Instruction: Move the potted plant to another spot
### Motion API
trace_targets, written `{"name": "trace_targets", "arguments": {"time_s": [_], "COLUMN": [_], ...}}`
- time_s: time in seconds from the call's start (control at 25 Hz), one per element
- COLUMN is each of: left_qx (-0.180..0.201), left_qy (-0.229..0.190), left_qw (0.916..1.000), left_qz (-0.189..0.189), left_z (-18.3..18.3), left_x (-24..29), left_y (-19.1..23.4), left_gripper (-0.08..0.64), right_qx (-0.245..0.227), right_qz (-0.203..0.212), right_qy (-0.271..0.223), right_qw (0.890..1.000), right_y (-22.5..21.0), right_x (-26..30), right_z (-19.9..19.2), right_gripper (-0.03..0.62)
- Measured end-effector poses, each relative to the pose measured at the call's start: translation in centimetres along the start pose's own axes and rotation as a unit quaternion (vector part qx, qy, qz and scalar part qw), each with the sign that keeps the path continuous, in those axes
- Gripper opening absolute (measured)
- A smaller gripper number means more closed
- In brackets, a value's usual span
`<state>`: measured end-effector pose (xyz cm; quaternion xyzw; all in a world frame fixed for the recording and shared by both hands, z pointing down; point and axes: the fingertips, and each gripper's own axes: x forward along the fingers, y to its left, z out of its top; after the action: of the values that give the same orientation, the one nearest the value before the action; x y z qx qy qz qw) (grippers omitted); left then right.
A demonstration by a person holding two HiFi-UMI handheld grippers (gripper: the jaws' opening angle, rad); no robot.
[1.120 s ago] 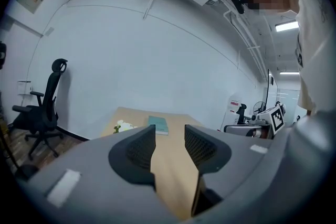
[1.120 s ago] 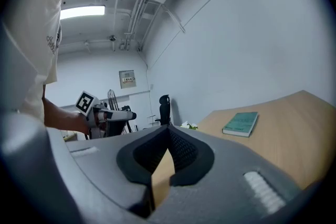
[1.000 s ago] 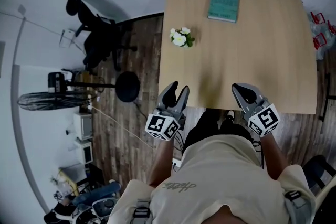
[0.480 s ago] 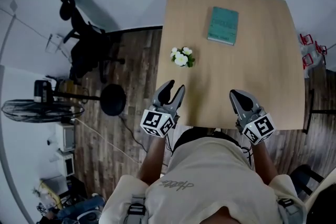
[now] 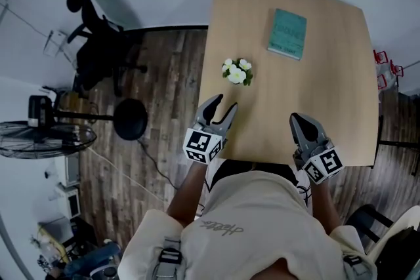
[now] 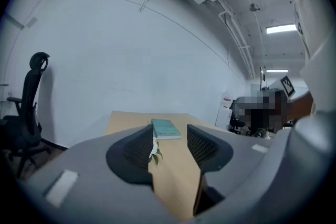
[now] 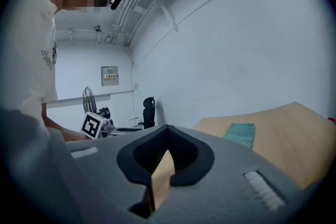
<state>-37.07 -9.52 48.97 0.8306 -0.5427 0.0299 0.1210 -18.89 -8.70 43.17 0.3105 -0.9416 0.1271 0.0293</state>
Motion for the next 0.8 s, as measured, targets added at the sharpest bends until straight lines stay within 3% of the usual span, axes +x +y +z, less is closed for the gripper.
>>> {"name": "trace_targets", "arguments": {"time_s": [0.12,0.4,0.8], "left_qx": [0.017,0.015,0.009], "left_qy": [0.020,0.056,0.112], "left_qw": [0.9997,0.9981,0.9932], "left_qz": [-0.003,0.020,0.030], "left_z": [-1.4,-5.0,-11.7], "left_x": [0.8,3.0,8.7], "left_y": [0.7,3.1,6.9], "left_gripper": [0.233,0.270,0.321], "right_qx": [0.014,0.008,0.018], "right_qz": [-0.002,-0.012,-0.035], "right_qy": [-0.001,0.014,0.077], "right_qw": [1.000,1.000,0.996], "right_y": [0.1,-1.0,-3.9], "right_x": [0.6,0.1,-0.8], "right_z": [0.1,0.3,-3.8], "right_gripper": [0.002,0.002,0.002]}}
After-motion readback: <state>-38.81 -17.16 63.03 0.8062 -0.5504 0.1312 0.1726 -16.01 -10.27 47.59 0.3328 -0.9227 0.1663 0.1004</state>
